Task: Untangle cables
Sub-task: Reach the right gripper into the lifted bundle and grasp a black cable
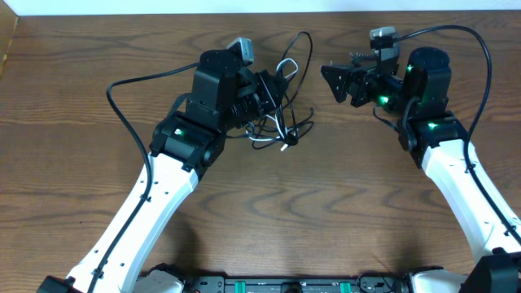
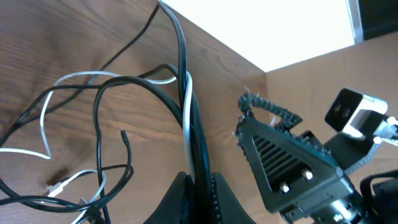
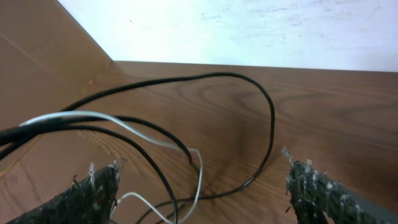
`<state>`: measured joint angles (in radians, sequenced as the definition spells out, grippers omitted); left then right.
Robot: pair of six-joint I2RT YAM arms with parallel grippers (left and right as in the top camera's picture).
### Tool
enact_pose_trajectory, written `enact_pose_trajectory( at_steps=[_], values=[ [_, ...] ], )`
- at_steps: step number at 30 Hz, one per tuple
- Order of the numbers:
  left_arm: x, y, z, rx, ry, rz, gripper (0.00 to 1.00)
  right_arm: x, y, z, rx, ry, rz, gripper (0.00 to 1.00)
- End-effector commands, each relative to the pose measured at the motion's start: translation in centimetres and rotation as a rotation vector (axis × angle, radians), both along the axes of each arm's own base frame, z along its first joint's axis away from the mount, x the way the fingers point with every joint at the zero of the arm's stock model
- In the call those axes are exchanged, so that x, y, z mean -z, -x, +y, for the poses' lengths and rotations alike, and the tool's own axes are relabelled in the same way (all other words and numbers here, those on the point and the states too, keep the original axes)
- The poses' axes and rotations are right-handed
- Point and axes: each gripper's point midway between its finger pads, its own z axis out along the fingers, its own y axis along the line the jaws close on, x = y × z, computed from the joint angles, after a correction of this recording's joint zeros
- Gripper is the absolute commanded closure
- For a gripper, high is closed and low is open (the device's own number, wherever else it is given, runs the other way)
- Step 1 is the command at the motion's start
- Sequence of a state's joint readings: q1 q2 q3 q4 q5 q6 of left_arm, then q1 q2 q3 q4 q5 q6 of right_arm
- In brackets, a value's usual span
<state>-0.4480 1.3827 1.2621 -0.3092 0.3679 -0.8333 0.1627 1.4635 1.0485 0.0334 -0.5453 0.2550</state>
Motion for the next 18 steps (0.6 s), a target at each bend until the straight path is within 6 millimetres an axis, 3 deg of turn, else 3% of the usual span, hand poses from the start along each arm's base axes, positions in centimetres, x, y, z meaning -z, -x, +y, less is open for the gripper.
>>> enact_pose_trajectory(
  at_steps=[1, 9, 18],
  values=[
    [-1.3, -0.6, 0.8, -0.049, -0.018, -0.053, 0.92, -0.7, -0.4, -0.2, 0.015, 0.029, -0.031, 0.15],
    [-2.3, -2.1, 1.6, -0.057, -0.126, -0.205, 0.92, 2.4, -1.9, 0.8, 0.002, 0.038, 0.004, 0.14],
    [-4.3, -2.4, 0.6, -0.062, -0.008, -0.226, 0.93, 2.0, -2.4, 3.8, -0.069, 0.005, -0.073, 0.18]
  ],
)
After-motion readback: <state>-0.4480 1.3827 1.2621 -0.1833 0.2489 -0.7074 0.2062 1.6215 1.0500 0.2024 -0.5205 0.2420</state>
